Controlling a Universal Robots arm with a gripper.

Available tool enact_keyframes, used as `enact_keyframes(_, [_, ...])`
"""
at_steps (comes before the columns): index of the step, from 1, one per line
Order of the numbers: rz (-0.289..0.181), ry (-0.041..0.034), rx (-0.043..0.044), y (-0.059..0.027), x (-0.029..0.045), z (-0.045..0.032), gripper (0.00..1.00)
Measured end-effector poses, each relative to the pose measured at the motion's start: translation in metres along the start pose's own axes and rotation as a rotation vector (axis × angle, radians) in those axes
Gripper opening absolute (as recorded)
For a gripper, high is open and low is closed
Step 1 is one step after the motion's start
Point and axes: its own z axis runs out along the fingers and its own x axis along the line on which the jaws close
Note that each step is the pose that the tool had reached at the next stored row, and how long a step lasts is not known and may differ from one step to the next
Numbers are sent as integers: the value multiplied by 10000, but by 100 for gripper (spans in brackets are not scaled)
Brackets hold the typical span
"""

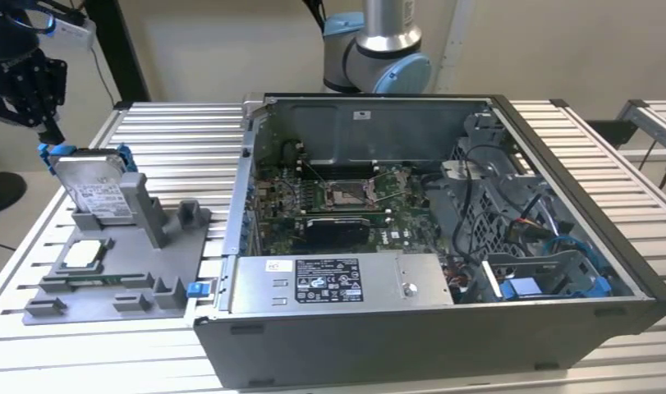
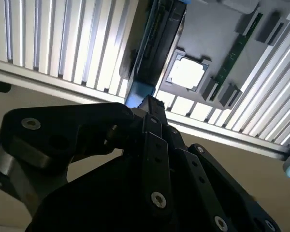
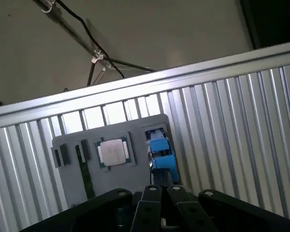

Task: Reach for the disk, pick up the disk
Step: 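Pick up the disk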

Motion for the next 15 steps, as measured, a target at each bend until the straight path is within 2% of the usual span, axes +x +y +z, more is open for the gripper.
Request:
enact_keyframes(11, [-1974,49,2,0,0,0,0])
enact_keyframes(15, [-2126,13,-4,0,-1,-1,0])
